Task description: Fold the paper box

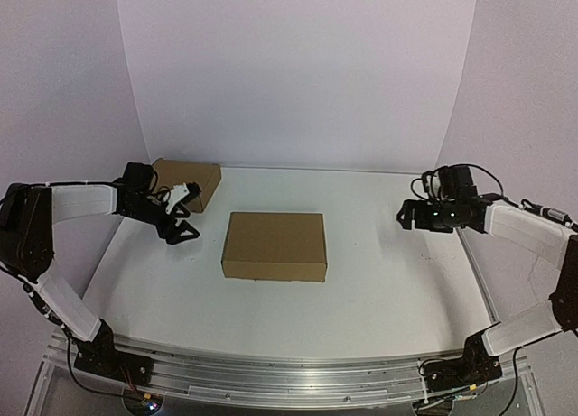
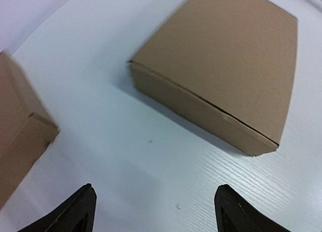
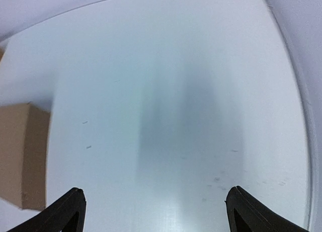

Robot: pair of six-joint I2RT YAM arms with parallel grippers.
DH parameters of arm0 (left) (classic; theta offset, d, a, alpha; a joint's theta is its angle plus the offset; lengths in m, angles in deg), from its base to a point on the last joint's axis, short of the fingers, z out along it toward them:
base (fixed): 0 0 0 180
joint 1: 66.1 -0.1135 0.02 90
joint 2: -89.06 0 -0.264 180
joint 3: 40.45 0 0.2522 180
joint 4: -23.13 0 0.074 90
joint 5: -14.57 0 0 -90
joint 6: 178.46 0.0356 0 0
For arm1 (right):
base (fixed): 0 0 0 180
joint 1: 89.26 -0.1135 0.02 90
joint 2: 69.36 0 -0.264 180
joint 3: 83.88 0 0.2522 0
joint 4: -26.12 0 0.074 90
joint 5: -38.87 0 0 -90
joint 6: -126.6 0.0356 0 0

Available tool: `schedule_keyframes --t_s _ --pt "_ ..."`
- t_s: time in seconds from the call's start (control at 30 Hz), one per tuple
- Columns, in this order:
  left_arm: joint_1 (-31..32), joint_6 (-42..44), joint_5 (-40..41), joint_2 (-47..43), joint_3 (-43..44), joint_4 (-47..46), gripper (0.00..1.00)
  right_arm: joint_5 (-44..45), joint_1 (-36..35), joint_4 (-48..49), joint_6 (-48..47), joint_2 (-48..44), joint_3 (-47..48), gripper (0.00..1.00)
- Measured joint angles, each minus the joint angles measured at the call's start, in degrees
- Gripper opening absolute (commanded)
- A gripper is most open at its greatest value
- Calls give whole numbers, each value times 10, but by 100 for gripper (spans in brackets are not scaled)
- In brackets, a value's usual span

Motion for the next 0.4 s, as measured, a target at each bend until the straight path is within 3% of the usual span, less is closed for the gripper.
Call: schedule_keyframes --t_s 0.1,0.2,0.4 --pt "-67 -168 8 -32 -7 -27 92 25 81 6 34 -22 -32 98" --pt "-108 -317 77 -77 -49 -68 98 45 136 42 57 -57 -107 98" --pt "-108 -468 200 -200 -187 -123 100 66 175 155 63 -145 -271 98"
